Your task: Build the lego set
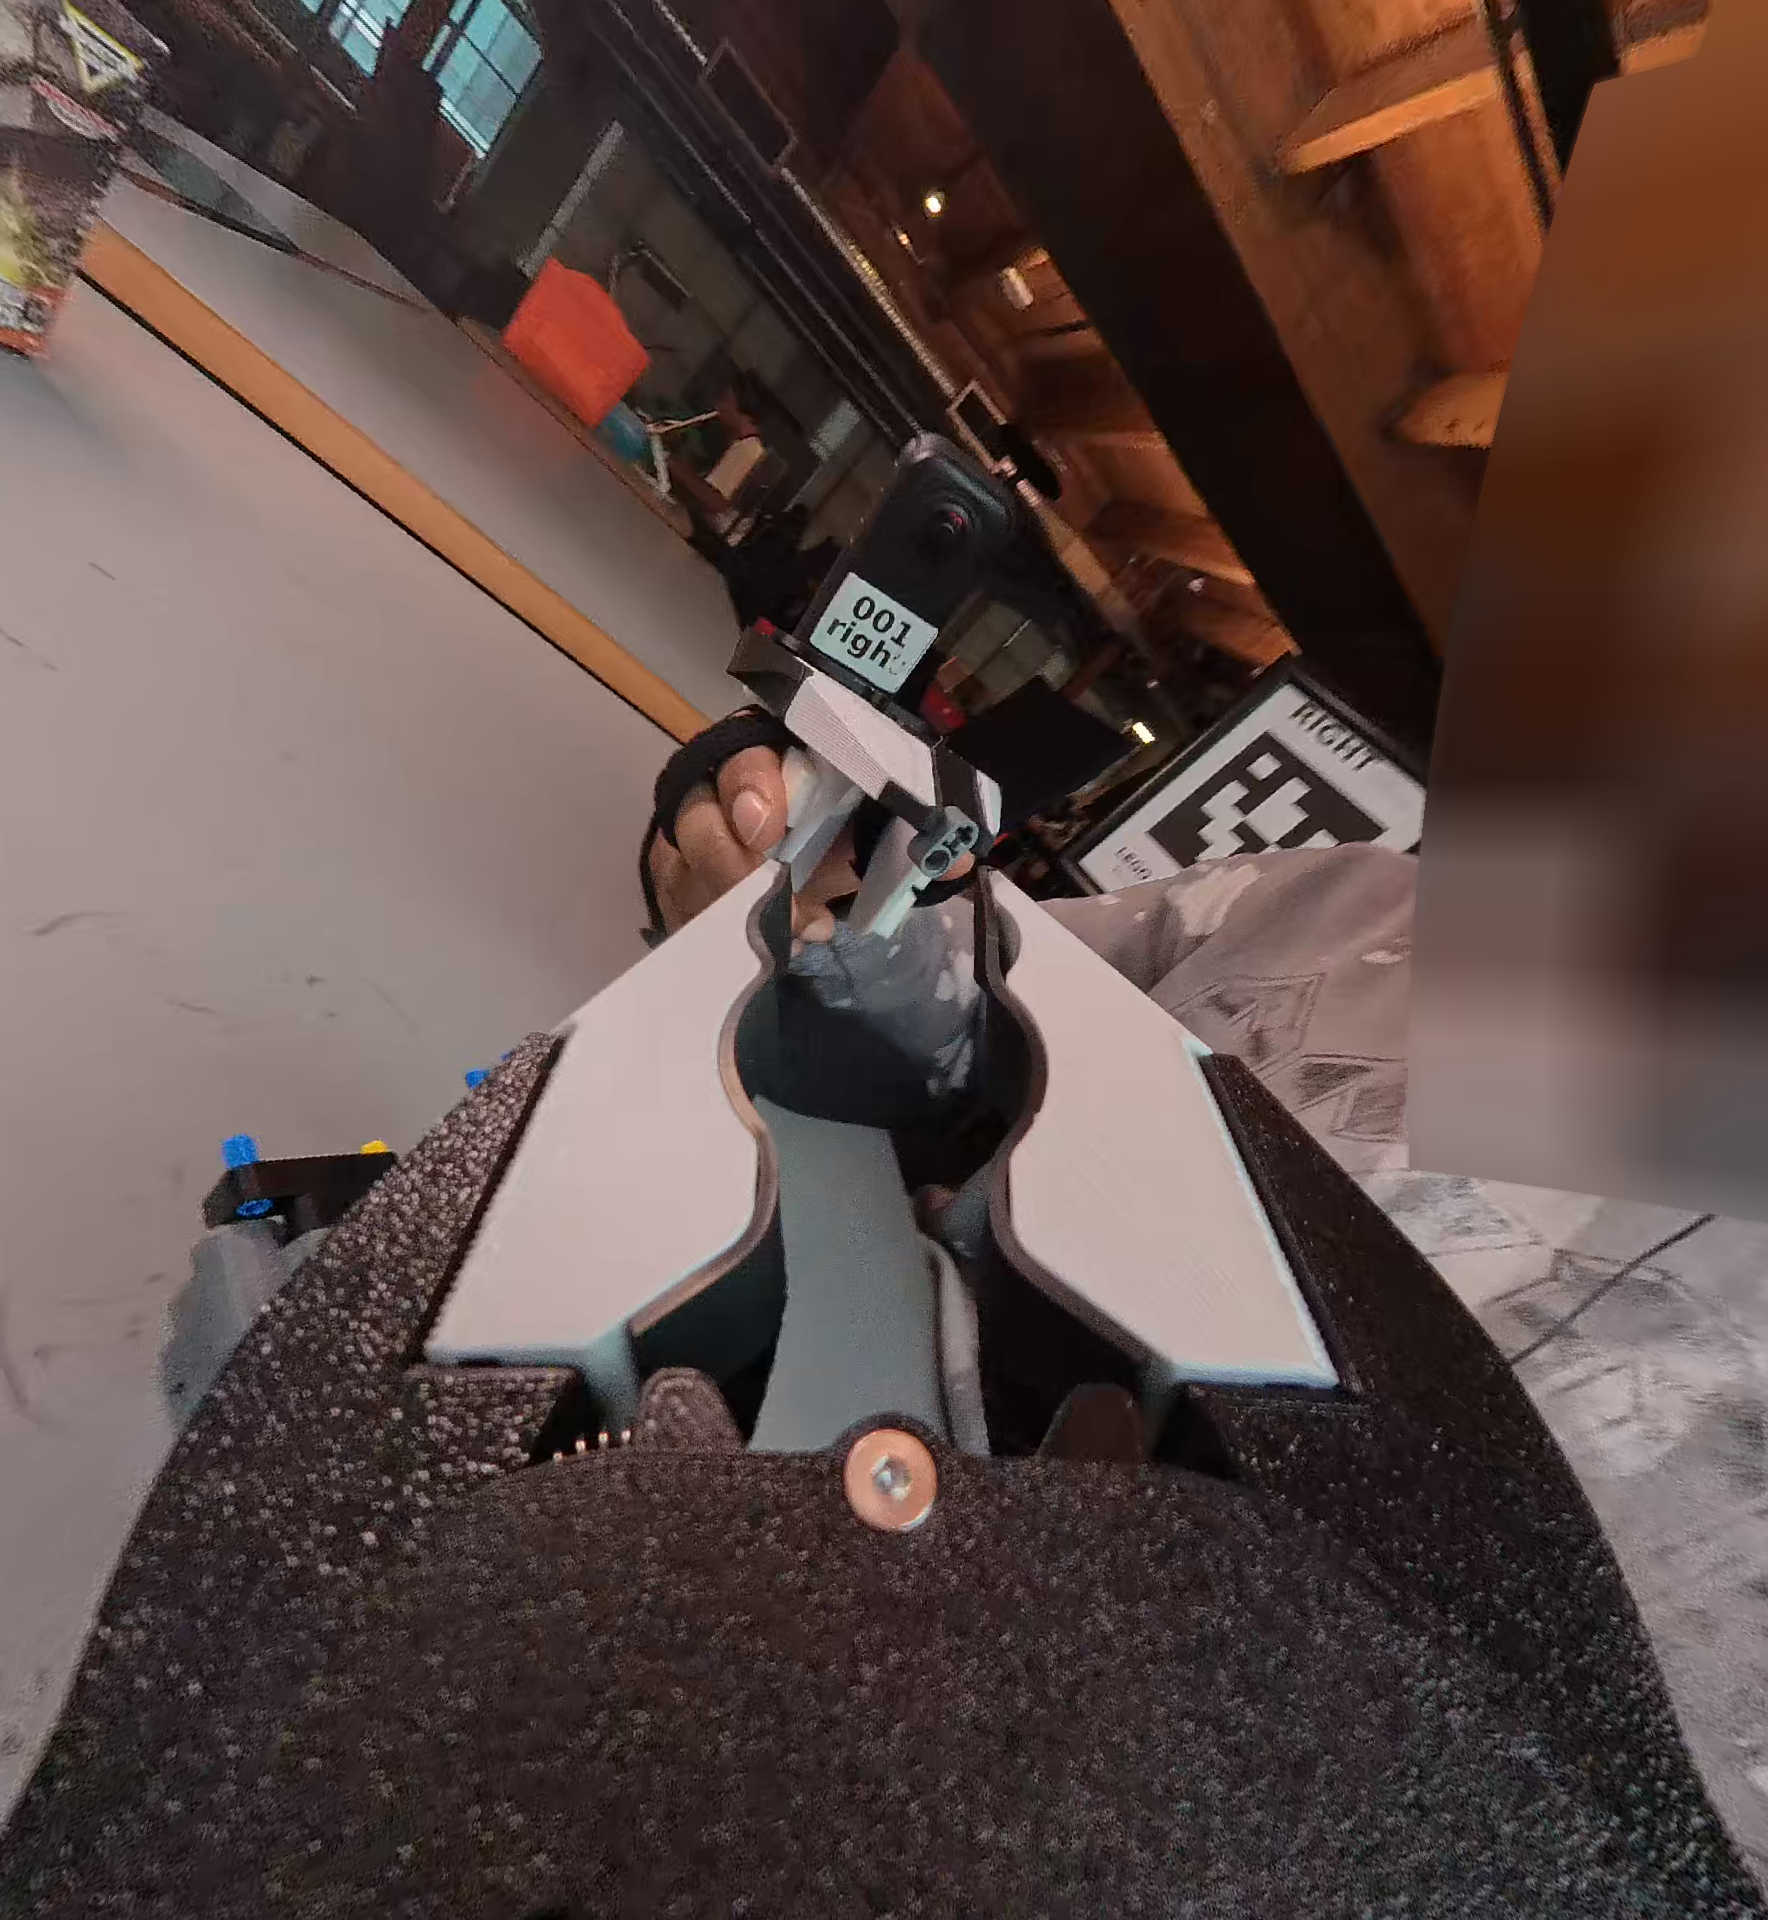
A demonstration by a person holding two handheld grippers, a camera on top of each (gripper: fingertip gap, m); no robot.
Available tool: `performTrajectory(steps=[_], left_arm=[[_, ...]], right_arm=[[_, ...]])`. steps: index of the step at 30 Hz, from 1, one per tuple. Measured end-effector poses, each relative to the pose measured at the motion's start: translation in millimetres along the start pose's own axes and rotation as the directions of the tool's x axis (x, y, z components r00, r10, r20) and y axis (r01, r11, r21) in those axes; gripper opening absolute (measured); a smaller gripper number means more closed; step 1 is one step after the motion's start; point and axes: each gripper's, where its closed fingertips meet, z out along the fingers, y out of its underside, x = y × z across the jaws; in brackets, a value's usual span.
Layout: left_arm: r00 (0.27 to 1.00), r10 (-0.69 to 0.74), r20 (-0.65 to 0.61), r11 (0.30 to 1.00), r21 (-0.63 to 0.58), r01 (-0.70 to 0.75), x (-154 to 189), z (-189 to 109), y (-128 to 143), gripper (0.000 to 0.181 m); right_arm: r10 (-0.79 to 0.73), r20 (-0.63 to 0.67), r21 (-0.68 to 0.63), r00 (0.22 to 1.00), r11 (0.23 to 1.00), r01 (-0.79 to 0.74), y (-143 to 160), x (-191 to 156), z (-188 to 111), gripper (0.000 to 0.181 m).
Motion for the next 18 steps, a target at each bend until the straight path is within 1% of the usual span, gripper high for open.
performTrajectory(steps=[2, 4, 5, 7, 9, 11, 13, 17, 18], left_arm=[[0.99, 0.12, 0.074, 0.992, -0.041, -0.117, -2, 4, 4, 0.033], [0.968, 0.224, 0.116, 0.972, -0.093, -0.214, 0, 9, 9, 0.03], [0.954, 0.268, 0.138, 0.961, -0.114, -0.253, 1, 11, 11, 0.028], [0.921, 0.336, 0.196, 0.938, -0.153, -0.31, -3, 14, 13, 0.024], [0.888, 0.379, 0.258, 0.924, -0.162, -0.347, -8, 15, 10, 0.018], [0.87, 0.399, 0.289, 0.916, -0.167, -0.364, -11, 15, 9, 0.014], [0.854, 0.424, 0.303, 0.905, -0.179, -0.386, -12, 15, 10, 0.003], [0.836, 0.447, 0.319, 0.894, -0.207, -0.399, -16, 14, 13, 0.0], [0.839, 0.443, 0.314, 0.895, -0.201, -0.398, -15, 13, 13, 0.004]], right_arm=[[0.149, 0.061, 0.02, 0.987, 0.988, -0.151, 0, 0, 1, 0.008], [0.296, 0.106, 0.061, 0.949, 0.951, -0.303, -4, 3, 1, 0.008], [0.351, 0.131, 0.075, 0.927, 0.929, -0.362, -5, 5, 1, 0.008], [0.411, 0.142, 0.101, 0.901, 0.899, -0.426, -6, 10, 1, 0.008], [0.422, 0.129, 0.09, 0.897, 0.896, -0.435, -1, 12, 4, 0.008], [0.411, 0.098, 0.068, 0.907, 0.906, -0.418, 5, 14, 7, 0.008], [0.407, 0.07, 0.075, 0.911, 0.908, -0.412, 7, 19, 8, 0.008], [0.335, 0.025, 0.049, 0.942, 0.941, -0.336, 13, 22, 7, 0.008], [0.316, 0.014, 0.045, 0.949, 0.948, -0.316, 13, 22, 6, 0.008]])
